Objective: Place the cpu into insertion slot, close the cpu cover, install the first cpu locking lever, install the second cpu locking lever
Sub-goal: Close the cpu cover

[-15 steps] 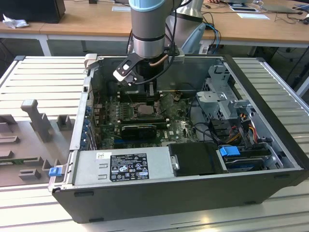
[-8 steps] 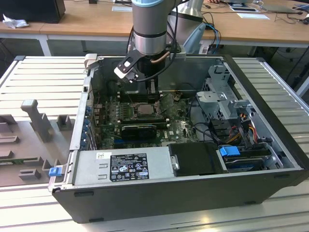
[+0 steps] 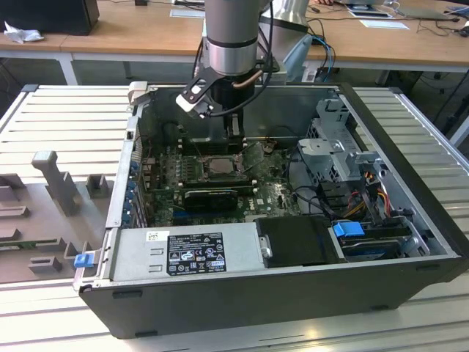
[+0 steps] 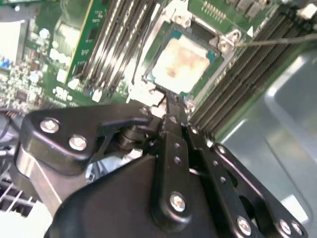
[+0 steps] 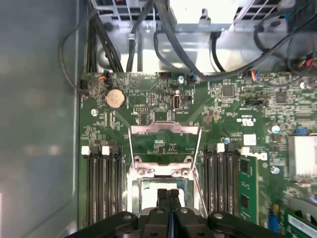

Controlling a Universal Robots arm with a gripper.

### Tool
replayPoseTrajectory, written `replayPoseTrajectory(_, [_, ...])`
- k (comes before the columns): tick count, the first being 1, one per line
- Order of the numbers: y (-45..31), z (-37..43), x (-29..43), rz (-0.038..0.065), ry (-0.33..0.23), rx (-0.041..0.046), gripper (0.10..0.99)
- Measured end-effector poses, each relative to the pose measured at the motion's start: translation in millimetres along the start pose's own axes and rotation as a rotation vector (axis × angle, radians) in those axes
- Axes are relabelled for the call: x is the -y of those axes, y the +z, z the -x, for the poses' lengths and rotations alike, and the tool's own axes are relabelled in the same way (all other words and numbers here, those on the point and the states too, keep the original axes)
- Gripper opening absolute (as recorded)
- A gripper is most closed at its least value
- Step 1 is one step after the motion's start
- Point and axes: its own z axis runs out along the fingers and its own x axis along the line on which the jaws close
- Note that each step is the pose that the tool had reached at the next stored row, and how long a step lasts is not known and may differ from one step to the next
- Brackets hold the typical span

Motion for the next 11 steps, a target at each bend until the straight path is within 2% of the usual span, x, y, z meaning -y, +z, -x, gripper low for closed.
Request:
replayPoseTrajectory(2, [-2.7, 0.0, -1.1, 0.0, 0.0, -0.0002, 0.106])
replayPoseTrajectory(5, [-2.9, -0.1, -8.2, 0.0, 0.0, 0.0, 0.106])
replayPoseTrajectory(7, [-11.4, -0.2, -10.0, 0.0, 0.0, 0.0001, 0.106])
replayPoseTrajectory(8, [-12.8, -0.2, -11.1, 0.0, 0.0, 0.0001, 0.106])
replayPoseTrajectory(11, [-11.8, -0.3, -23.8, -0.004, 0.0, 0.0, 0.106])
